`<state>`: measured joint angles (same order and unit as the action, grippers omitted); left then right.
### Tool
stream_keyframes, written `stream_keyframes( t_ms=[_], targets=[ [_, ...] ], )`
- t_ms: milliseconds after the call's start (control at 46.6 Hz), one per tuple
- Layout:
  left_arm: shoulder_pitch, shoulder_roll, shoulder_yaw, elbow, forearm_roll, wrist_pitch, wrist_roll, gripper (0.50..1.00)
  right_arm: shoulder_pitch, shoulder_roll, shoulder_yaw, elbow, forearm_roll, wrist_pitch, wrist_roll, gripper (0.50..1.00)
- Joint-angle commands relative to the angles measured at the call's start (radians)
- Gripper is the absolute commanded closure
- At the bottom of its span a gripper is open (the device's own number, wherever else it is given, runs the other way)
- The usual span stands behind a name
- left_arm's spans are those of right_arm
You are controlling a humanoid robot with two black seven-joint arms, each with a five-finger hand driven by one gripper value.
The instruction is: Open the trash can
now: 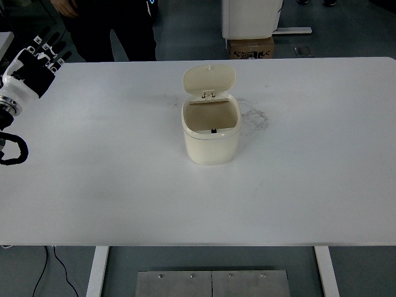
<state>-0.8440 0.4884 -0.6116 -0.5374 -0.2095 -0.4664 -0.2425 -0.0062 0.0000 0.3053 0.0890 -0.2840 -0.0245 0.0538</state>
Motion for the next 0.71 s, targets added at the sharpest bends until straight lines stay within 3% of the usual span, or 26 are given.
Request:
stream_keyframes(
  t_ms=[0,236,686],
  targets=[
    [0.029,-0.001,-0.031,0.004,-0.01,-0.001,-0.001,0.5,0.0,0.0,0.0,0.0,0.0,0.0,0.0,0.509],
    [0.077,-0.007,-0.08,0.056,-0.013,0.0,-0.001,0.5,0.0,0.0,0.0,0.0,0.0,0.0,0.0,0.509],
    [0.163,-0.01,-0.089,0.056,-0.042,0.0,-0.03,0.5,0.0,0.0,0.0,0.0,-0.001,0.0,0.0,0.509]
  ],
)
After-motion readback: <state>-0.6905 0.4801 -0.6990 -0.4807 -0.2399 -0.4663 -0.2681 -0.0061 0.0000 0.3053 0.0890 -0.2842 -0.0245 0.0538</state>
